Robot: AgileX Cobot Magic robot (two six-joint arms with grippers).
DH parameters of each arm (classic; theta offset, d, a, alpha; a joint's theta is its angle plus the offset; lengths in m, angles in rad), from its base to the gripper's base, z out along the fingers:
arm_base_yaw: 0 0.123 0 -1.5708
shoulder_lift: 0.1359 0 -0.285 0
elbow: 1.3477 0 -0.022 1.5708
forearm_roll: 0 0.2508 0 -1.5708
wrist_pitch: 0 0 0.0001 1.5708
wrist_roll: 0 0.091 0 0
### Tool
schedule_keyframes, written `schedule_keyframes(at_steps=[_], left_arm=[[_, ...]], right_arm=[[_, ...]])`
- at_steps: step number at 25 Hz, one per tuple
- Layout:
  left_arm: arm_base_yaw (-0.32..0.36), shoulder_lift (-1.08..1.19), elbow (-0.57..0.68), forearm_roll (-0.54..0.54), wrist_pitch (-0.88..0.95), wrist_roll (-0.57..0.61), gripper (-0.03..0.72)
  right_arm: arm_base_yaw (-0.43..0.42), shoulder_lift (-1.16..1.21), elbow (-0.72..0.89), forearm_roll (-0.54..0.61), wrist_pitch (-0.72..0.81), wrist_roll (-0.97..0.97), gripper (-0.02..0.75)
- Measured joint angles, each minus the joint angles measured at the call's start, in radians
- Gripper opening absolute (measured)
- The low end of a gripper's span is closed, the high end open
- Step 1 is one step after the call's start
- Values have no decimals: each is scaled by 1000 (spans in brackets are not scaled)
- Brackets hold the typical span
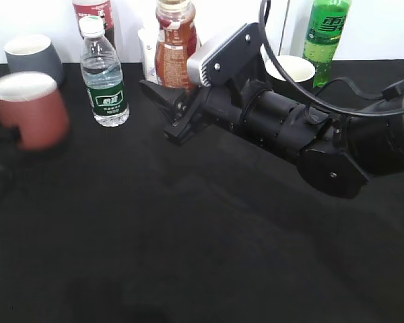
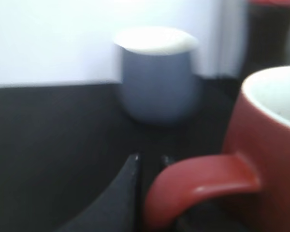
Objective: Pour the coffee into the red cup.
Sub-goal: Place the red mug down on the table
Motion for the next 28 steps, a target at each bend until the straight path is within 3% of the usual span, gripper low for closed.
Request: schedule_keyframes(at_steps=[11, 17, 19, 22, 28], left_arm=[[31, 282, -328, 28, -7, 1, 83], [31, 319, -366, 50, -28, -3, 90], [31, 319, -345, 57, -51, -10, 144], [31, 316, -307, 61, -71, -13, 288], [31, 248, -196, 52, -72, -13, 359]], right_arm=[[0, 0, 0, 0, 0, 1, 533], [0, 0, 0, 6, -1, 1, 533], [0, 0, 0, 7, -1, 1, 533], [0, 0, 0, 7, -1, 1, 533], [0, 0, 0, 7, -2, 1, 533]])
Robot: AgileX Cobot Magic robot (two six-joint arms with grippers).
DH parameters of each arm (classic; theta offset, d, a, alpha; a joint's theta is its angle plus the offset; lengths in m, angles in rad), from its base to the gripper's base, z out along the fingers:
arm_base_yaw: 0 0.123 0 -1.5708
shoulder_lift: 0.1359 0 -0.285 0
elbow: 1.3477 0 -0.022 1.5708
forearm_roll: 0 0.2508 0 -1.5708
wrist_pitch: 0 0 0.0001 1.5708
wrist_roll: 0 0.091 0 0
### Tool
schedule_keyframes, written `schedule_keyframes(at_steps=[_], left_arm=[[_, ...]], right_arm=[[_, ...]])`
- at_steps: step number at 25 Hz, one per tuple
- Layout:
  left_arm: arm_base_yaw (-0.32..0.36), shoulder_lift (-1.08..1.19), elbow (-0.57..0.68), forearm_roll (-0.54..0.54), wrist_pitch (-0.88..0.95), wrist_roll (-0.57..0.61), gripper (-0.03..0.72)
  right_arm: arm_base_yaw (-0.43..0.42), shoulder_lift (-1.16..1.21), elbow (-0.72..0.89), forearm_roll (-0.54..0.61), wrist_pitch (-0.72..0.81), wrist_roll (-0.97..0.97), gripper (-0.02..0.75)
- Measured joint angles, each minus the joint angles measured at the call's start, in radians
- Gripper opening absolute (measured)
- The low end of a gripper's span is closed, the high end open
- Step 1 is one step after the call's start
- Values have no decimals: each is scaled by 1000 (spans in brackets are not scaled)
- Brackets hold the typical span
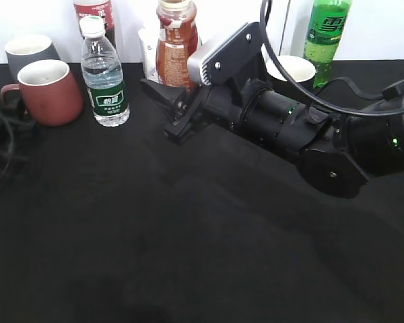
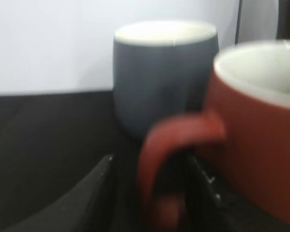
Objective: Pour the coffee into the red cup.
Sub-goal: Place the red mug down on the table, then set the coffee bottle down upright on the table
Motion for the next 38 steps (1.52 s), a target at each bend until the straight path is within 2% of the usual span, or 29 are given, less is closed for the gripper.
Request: schedule_keyframes(at_steps=[4, 6, 8, 11, 13, 15, 23, 26, 30, 36, 38], left_arm=[[0, -118, 163, -23, 1, 0, 363], [-7, -217, 267, -32, 3, 0, 363], [-55, -339, 333, -35, 5, 0, 363], [-135, -485, 346, -33, 59, 0, 363], [-139, -537, 346, -31, 96, 0, 363], [-139, -566, 347, -29, 141, 0, 363], [-139, -592, 347, 7, 195, 0, 363], [-139, -592, 347, 10, 195, 0, 361], [-139, -592, 347, 14, 196, 0, 361], [-139, -592, 347, 48, 197, 0, 361], [-139, -592, 347, 58, 197, 0, 361]], right_arm=[[0, 0, 0, 38, 0, 1, 533], [0, 0, 0, 129, 0, 9, 533], [0, 0, 0, 252, 1, 10, 533], [-1, -7, 0, 394, 42, -54, 533], [-22, -31, 0, 412, 99, -85, 533], [-81, -54, 0, 435, 116, -89, 533], [-452, -109, 0, 427, 212, -92, 533], [-555, -109, 0, 387, 248, -93, 533], [-585, -53, 0, 334, 233, -80, 533], [-585, 143, -4, 285, 9, -61, 533], [-585, 212, -30, 269, -15, -59, 533]])
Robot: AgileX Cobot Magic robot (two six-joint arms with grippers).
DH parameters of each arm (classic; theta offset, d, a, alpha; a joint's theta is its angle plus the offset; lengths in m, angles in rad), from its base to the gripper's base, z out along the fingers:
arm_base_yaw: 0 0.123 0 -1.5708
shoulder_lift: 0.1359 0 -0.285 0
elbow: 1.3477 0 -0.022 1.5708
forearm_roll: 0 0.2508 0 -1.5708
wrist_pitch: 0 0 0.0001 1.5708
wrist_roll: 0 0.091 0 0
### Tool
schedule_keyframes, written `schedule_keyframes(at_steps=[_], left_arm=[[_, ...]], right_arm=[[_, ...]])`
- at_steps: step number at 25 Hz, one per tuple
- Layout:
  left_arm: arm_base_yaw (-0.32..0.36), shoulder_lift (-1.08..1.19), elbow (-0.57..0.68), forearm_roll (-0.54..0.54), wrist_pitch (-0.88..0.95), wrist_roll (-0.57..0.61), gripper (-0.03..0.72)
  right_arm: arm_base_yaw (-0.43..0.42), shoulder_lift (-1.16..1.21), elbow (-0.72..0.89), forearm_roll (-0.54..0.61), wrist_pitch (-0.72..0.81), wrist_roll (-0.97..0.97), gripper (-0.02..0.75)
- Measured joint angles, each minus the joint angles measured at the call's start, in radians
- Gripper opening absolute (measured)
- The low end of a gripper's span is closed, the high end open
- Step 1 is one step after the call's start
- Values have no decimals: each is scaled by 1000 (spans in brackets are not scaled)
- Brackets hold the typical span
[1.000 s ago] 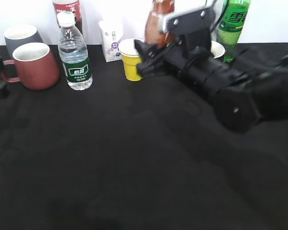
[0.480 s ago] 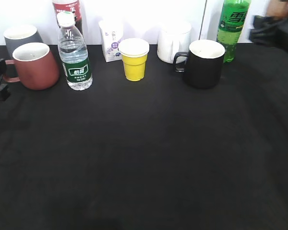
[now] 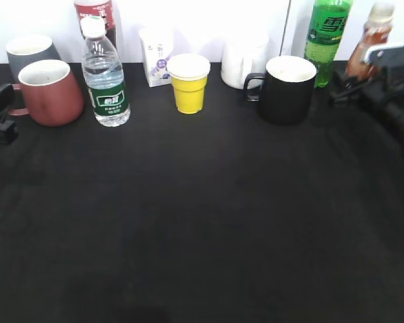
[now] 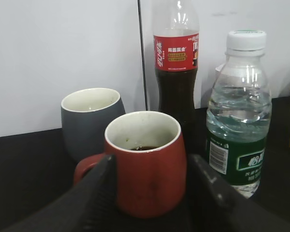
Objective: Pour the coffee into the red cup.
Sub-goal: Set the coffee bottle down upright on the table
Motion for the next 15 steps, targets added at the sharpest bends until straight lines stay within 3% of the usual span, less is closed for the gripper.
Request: schedule_keyframes(at_steps=[6, 15], left_arm=[[0, 0, 0, 8, 0, 0, 361], [0, 0, 0, 15, 1, 0, 361]], right_arm=[[0, 113, -68, -5, -43, 10, 533], [0, 99, -17, -4, -55, 11, 645]])
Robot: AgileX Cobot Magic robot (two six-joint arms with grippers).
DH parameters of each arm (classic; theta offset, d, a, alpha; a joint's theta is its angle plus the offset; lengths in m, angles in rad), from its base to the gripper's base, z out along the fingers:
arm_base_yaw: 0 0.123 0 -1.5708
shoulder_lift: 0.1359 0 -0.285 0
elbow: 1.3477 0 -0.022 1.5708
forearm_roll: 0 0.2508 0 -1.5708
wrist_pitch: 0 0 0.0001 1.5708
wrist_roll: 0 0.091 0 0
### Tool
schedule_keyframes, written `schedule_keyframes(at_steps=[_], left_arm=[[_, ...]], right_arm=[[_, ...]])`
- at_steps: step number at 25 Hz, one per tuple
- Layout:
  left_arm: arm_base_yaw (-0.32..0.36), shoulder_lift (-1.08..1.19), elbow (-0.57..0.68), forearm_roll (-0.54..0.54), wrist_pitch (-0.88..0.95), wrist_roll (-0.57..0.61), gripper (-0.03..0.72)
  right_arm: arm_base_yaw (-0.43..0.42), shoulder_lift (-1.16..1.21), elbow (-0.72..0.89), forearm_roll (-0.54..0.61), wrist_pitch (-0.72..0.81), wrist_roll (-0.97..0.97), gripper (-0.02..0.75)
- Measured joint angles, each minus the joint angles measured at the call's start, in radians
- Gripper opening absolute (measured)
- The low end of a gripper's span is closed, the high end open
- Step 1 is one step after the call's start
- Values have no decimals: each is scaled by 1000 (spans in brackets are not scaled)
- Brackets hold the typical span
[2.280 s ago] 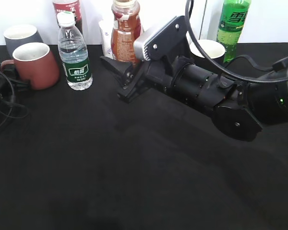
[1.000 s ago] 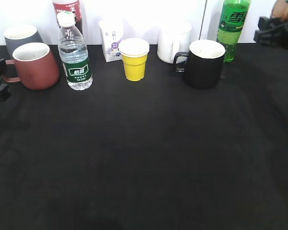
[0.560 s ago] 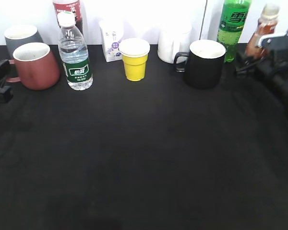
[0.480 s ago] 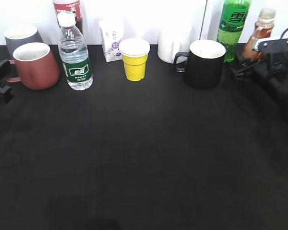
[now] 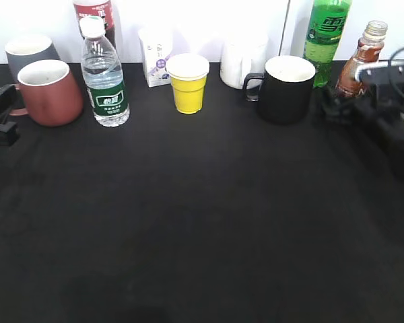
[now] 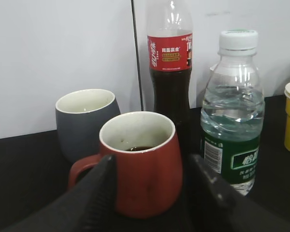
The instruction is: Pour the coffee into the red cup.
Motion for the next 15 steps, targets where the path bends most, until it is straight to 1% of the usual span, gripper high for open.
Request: schedule_keyframes(at_steps=[5, 7, 9, 10, 11, 12, 13, 14, 15], left_arm=[[0, 0, 0, 35, 0, 0, 361], [0, -1, 0, 39, 1, 0, 361], [-22, -37, 0, 38, 32, 0, 361], [-29, -61, 0, 38, 78, 0, 361], [-30, -92, 0, 38, 135, 0, 361], [-30, -124, -5, 37, 238, 0, 361], [-30, -159, -33, 37, 370, 0, 361], [-30, -187, -72, 37, 556, 0, 361], [-30, -217, -135, 37, 757, 0, 361]], right_arm=[[0, -59, 147, 34, -86, 0, 645], [0, -113, 196, 44, -96, 1, 644], [0, -198, 229, 45, -81, 1, 641], [0, -250, 236, 45, -37, 1, 636], [0, -313, 237, 44, 51, 1, 630], [0, -373, 237, 29, 163, 2, 619], [0, -435, 237, -3, 296, 11, 605], [0, -488, 238, -29, 453, 26, 592], [2, -541, 238, -37, 602, 36, 588]])
